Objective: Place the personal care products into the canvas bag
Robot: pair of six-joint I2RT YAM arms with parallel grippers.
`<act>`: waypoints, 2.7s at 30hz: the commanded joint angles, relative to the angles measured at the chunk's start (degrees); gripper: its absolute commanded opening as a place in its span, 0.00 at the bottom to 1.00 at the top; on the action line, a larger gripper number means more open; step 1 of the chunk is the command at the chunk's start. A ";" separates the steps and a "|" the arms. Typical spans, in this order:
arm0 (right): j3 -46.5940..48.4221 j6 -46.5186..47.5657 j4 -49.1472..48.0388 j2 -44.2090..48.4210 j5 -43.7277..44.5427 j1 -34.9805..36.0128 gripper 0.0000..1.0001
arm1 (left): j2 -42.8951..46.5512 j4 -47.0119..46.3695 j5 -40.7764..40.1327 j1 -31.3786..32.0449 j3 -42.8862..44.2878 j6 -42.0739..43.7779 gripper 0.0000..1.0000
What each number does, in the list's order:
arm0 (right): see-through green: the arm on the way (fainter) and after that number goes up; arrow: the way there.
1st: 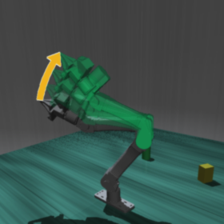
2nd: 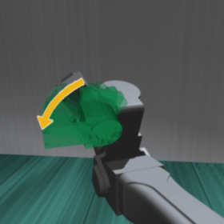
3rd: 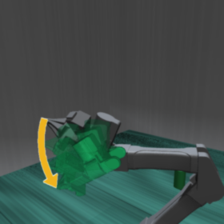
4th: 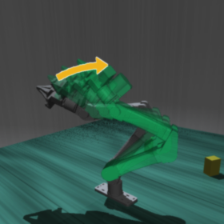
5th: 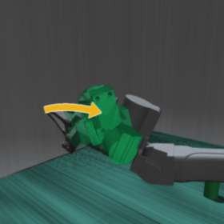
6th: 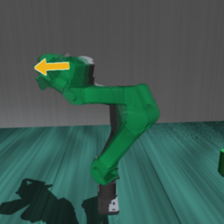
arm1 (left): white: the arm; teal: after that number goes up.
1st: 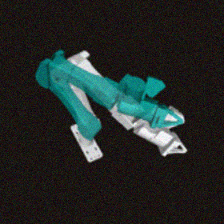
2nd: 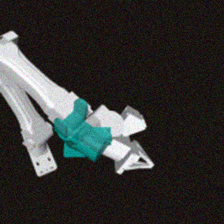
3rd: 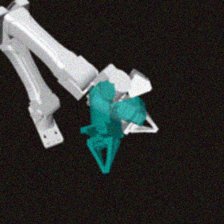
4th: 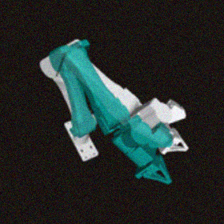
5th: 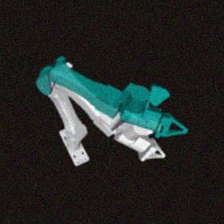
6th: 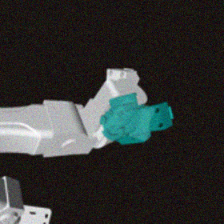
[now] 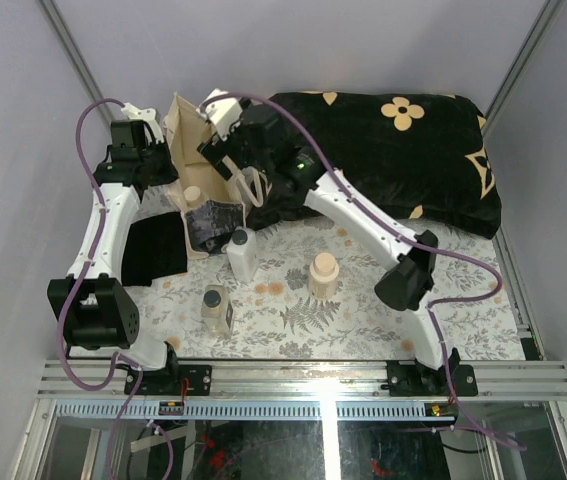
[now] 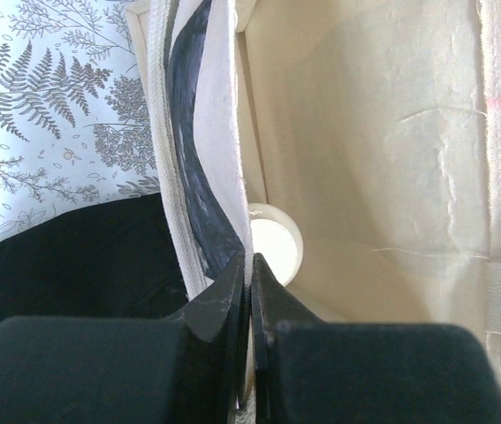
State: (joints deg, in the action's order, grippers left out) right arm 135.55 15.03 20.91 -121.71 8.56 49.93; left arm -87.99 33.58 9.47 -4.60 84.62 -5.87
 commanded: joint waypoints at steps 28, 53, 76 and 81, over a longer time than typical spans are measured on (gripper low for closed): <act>5.29 -21.79 -0.61 -11.04 -18.76 -9.24 0.01 | -3.59 -2.07 2.80 -2.40 3.10 -0.81 0.00; 13.78 -21.87 2.83 -5.52 -16.01 -10.86 0.00 | -0.70 8.70 6.26 -1.74 13.18 -4.00 0.00; -15.49 -30.84 36.02 16.64 4.80 -10.73 0.94 | -1.23 7.00 2.35 -1.78 9.51 -4.24 0.00; -34.72 -37.19 36.17 24.98 0.30 -10.69 0.94 | -1.83 6.64 2.86 -1.80 9.20 -4.15 0.00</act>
State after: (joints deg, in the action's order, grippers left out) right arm 111.79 -15.14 52.82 -101.86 10.41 39.35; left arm -90.35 42.06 12.51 -6.42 93.43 -9.43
